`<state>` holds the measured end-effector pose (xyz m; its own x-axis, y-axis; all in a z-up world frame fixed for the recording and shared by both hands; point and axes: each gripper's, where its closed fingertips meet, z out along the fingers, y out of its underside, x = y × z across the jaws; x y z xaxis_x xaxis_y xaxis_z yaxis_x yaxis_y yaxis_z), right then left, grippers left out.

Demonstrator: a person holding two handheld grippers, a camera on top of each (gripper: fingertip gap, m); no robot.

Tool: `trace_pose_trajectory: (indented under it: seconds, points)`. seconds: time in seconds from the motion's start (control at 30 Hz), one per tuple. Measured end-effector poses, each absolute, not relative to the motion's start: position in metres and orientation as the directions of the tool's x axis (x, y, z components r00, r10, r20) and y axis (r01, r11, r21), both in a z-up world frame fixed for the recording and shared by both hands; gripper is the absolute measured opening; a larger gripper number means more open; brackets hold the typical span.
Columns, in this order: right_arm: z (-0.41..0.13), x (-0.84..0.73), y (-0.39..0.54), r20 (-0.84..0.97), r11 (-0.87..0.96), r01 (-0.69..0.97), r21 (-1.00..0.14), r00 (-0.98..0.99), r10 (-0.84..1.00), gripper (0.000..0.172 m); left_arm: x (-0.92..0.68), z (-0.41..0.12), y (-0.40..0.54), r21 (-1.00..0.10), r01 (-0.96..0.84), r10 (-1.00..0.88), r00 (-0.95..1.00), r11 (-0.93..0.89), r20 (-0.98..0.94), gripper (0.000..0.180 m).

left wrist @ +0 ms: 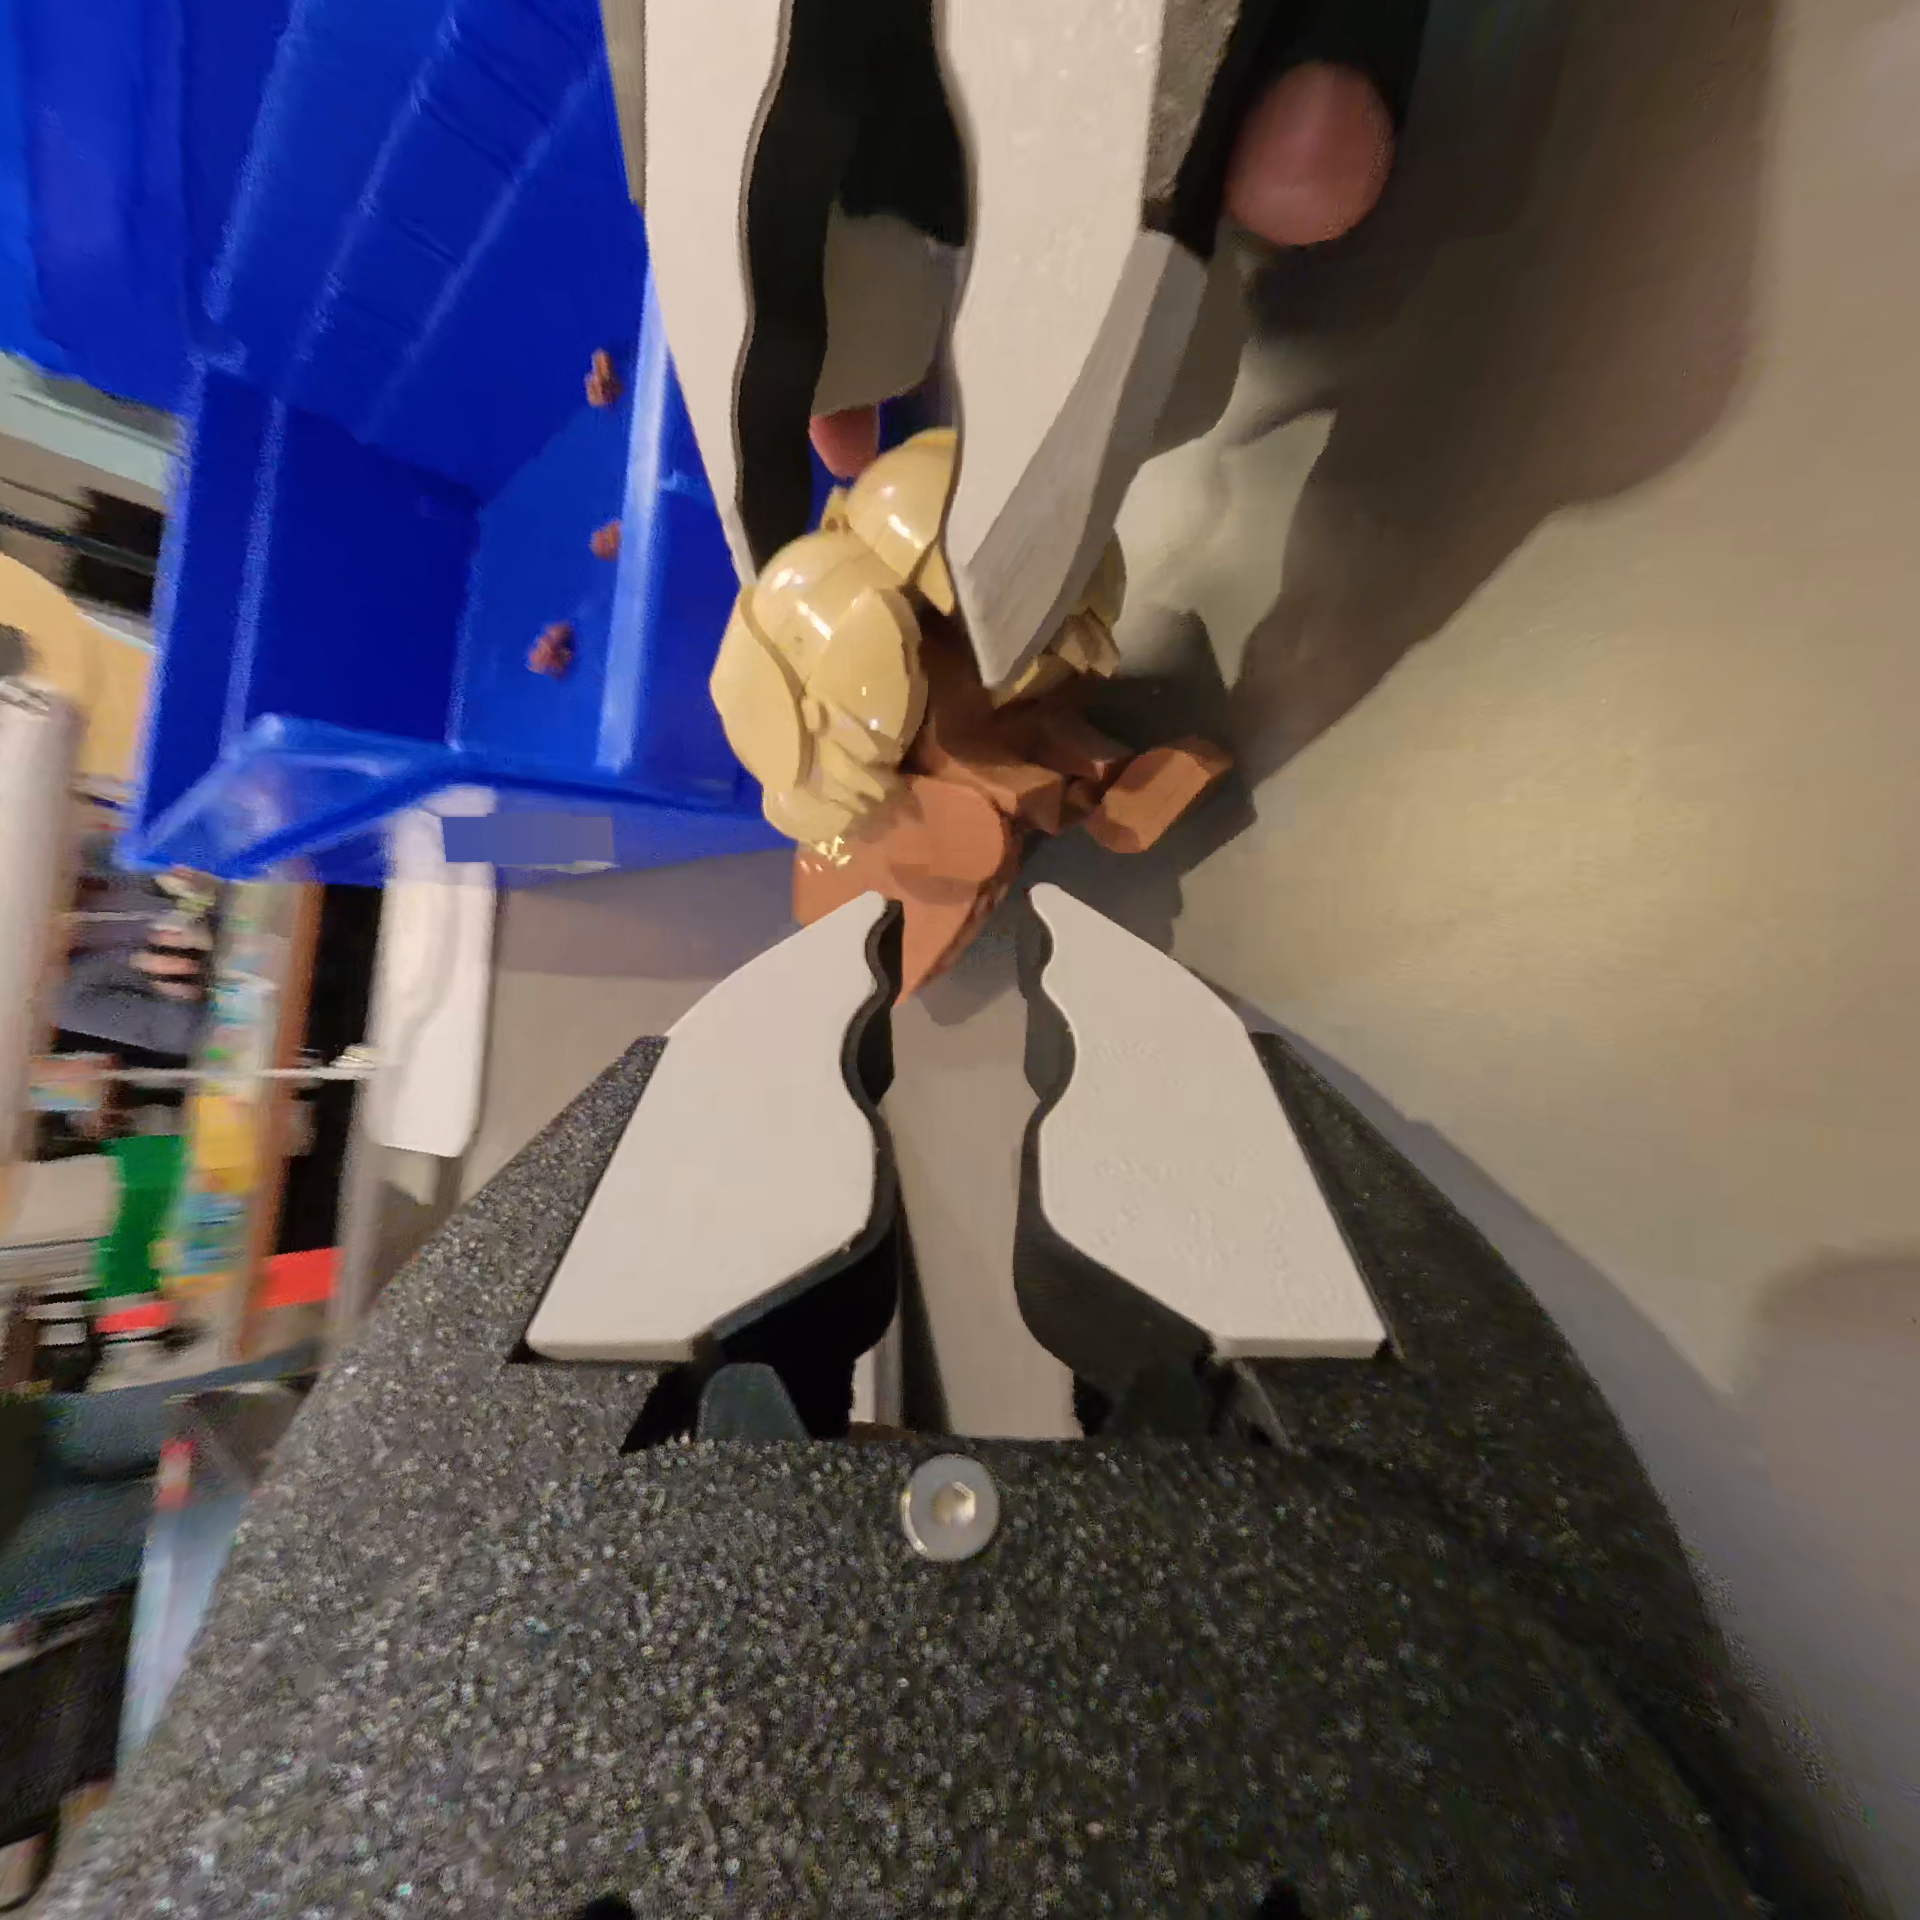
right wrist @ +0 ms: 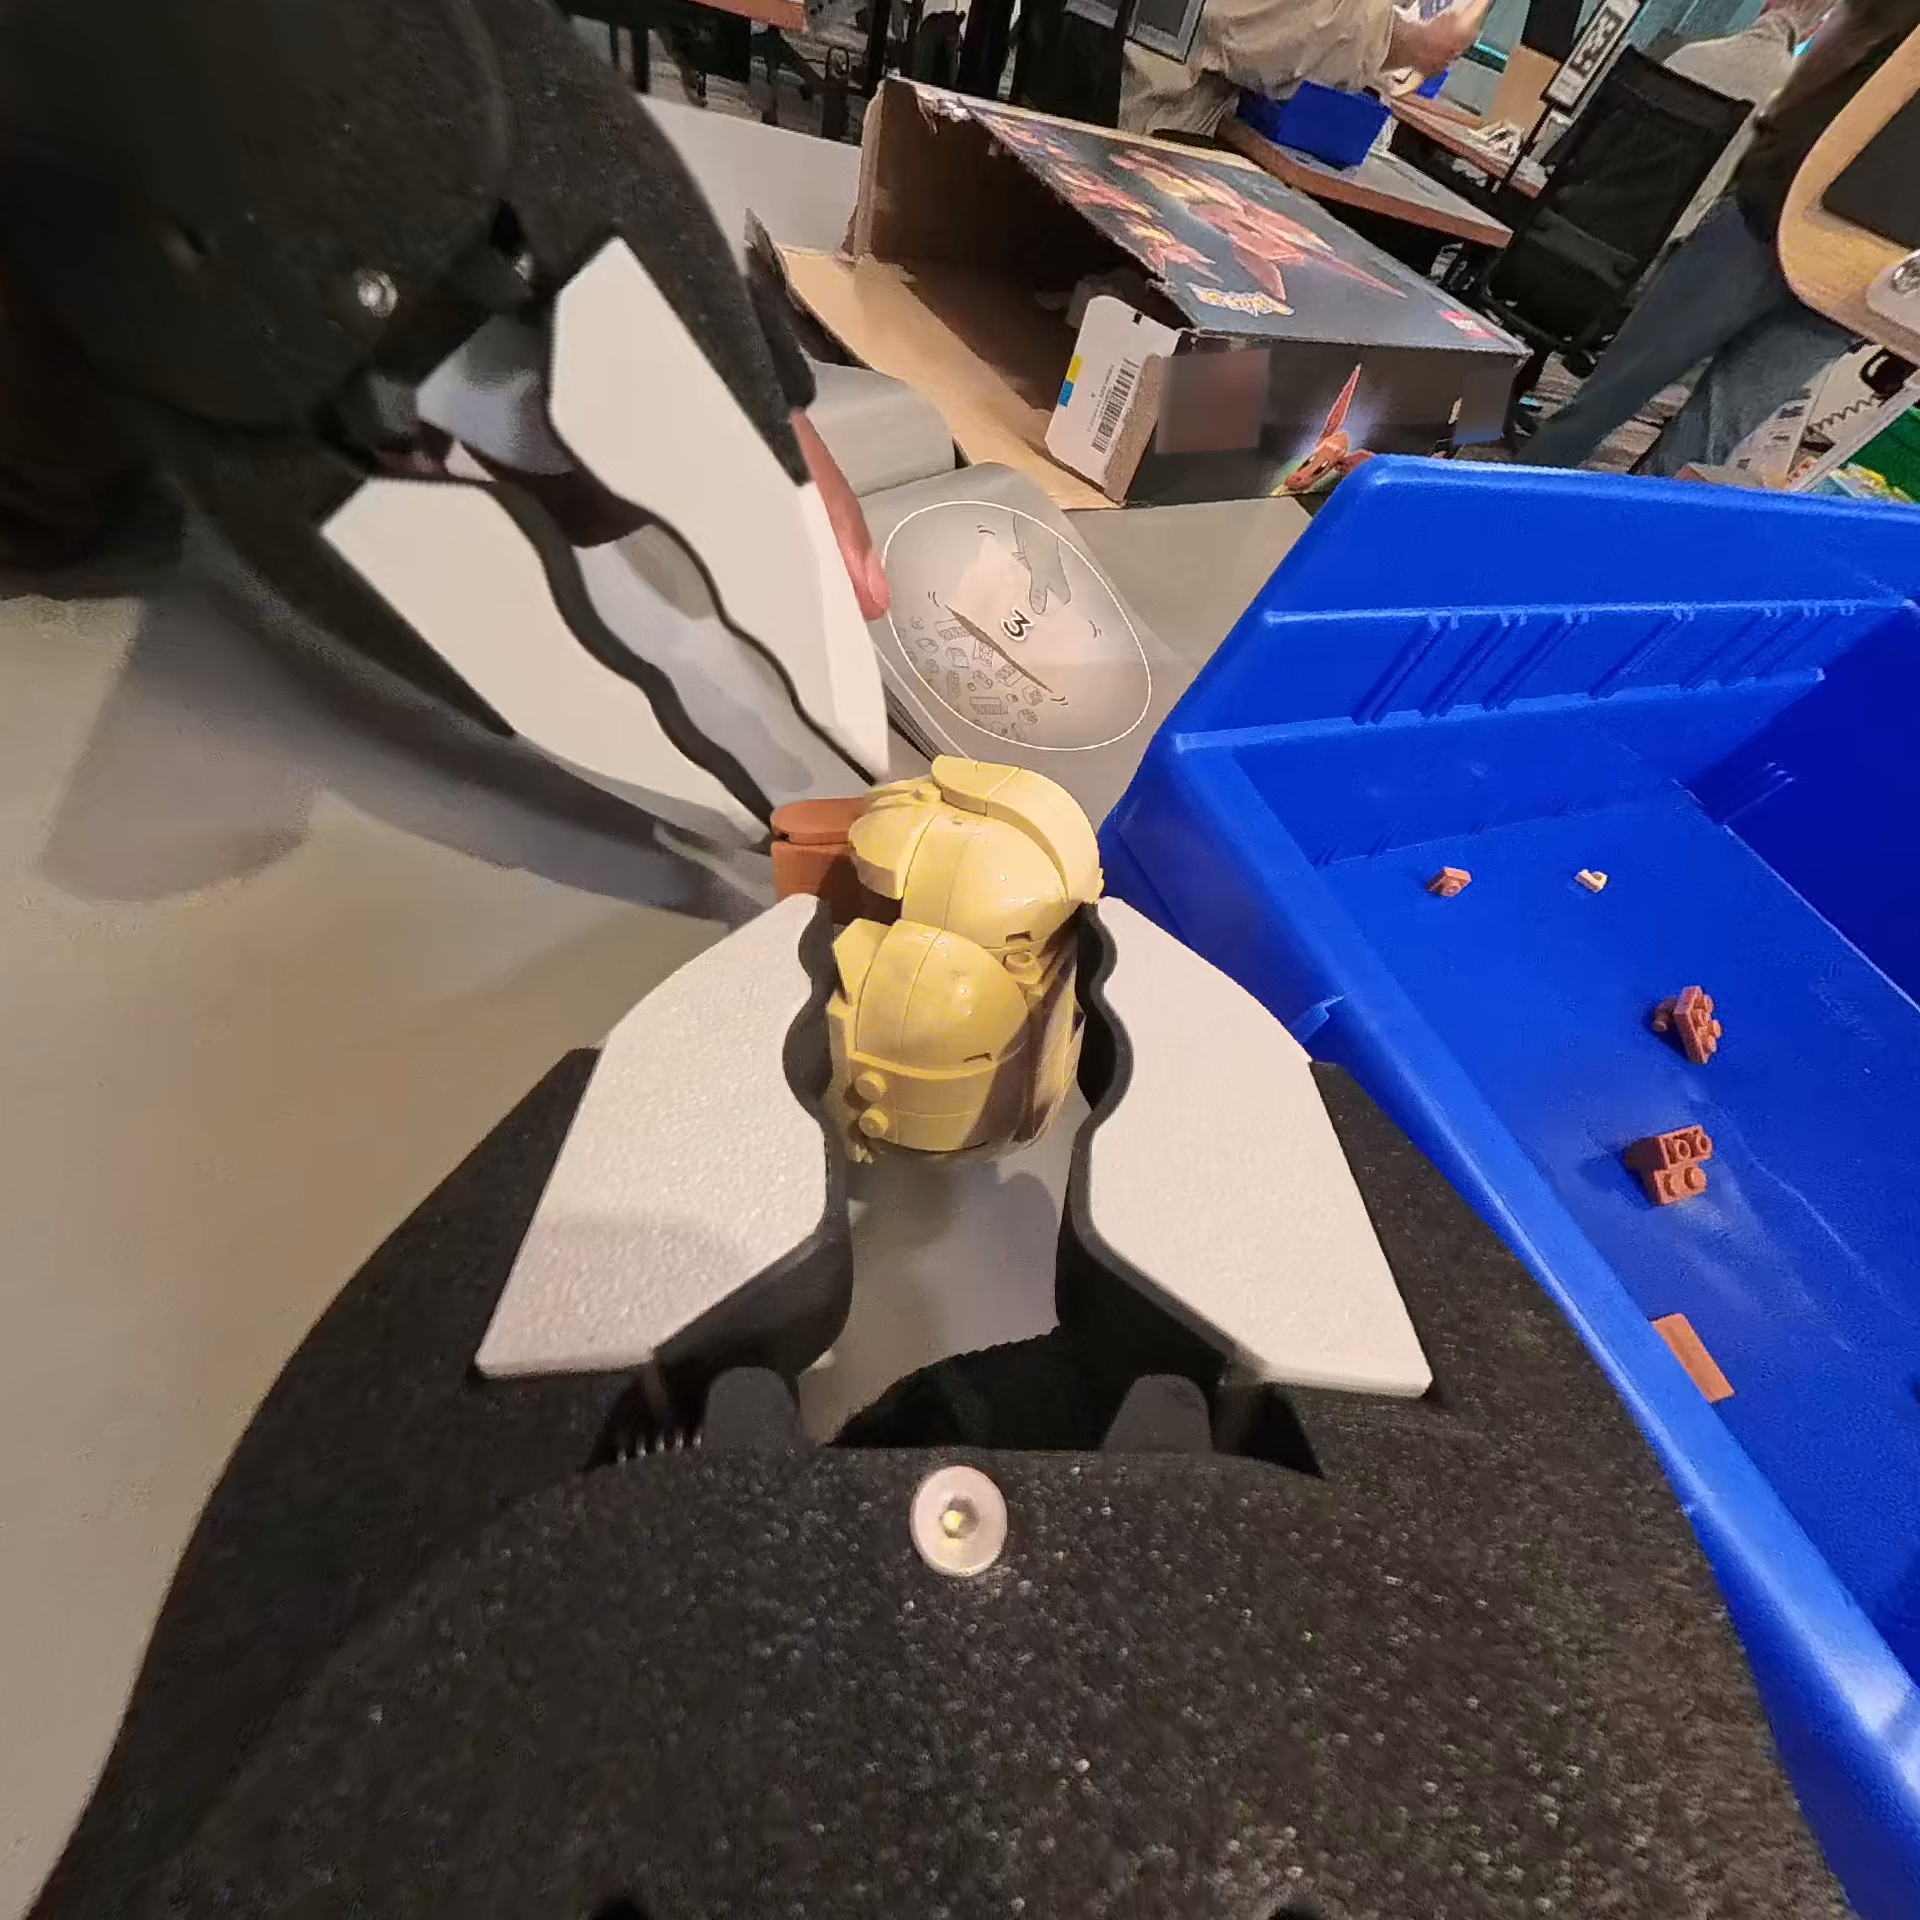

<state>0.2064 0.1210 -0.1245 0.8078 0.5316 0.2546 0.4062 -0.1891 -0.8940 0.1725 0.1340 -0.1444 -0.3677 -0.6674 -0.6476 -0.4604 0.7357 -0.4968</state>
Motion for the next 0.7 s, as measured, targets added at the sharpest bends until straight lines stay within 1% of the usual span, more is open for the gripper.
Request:
trace_pose_trajectory:
  seconds: [0.07, 0.17, 0.23, 0.27, 0.4, 0.53, 0.7]
  points:
    - [-0.124, 0.206, 0.121, 0.255, -0.189, 0.406, -0.894, 0.808, 0.532, 0.045, 0.167, -0.142, 0.136, -0.584, -0.488, -0.759, -0.361, 0.649, -0.541, 0.026]
    - [-0.124, 0.205, 0.121, 0.253, -0.188, 0.405, -0.895, 0.807, 0.533, 0.045, 0.168, -0.123, 0.131, -0.776, -0.461, -0.898, -0.309, 0.429, -0.313, 0.036]
    - [-0.124, 0.201, 0.119, 0.243, -0.184, 0.4, -0.898, 0.8, 0.549, 0.045, 0.171, -0.111, 0.129, -0.845, -0.421, -0.933, -0.282, 0.329, -0.222, 0.04]
    - [-0.124, 0.199, 0.117, 0.239, -0.181, 0.398, -0.899, 0.795, 0.558, 0.045, 0.171, -0.11, 0.129, -0.854, -0.415, -0.937, -0.279, 0.313, -0.208, 0.041]
    - [-0.124, 0.192, 0.114, 0.244, -0.169, 0.407, -0.898, 0.778, 0.578, 0.044, 0.172, -0.125, 0.122, -0.83, -0.477, -0.94, -0.305, 0.29, -0.153, 0.047]
    - [-0.123, 0.193, 0.114, 0.241, -0.171, 0.408, -0.897, 0.775, 0.584, 0.043, 0.176, -0.134, 0.116, -0.826, -0.521, -0.954, -0.291, 0.217, -0.067, 0.05]
    - [-0.118, 0.2, 0.112, 0.232, -0.177, 0.406, -0.896, 0.771, 0.593, 0.047, 0.177, -0.141, 0.121, -0.805, -0.562, -0.968, -0.246, 0.191, -0.058, 0.056]
